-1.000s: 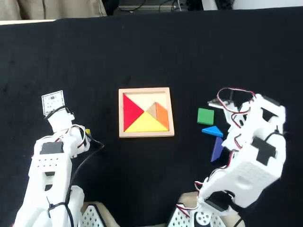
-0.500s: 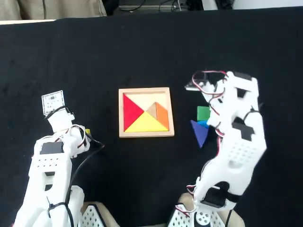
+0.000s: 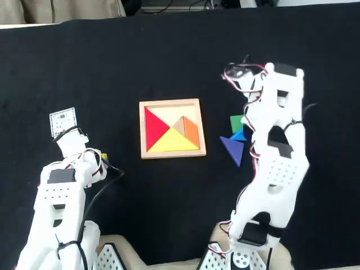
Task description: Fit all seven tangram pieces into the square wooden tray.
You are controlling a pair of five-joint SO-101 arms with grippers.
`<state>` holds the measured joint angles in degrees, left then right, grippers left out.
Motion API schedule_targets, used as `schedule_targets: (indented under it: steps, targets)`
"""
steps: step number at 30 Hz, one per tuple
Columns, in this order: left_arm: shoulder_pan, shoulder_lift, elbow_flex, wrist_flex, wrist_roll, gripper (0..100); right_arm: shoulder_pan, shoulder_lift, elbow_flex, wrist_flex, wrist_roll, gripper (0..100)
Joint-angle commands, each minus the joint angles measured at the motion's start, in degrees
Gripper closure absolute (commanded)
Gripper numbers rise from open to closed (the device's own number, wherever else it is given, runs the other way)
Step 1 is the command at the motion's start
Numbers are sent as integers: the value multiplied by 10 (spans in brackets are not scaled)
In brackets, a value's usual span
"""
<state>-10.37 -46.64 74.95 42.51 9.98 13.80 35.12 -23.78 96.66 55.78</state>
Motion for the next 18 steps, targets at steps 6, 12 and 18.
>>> schedule_targets:
  steps: [6, 12, 18]
  targets:
    - [7, -6, -7, -9, -3, 812, 48, -169, 175, -114, -10, 988]
    - [7, -7, -5, -9, -3, 812, 173, -161, 307, -477, -45, 987]
    - [7, -7, -5, -9, -3, 812, 157, -144, 300, -605, -173, 987]
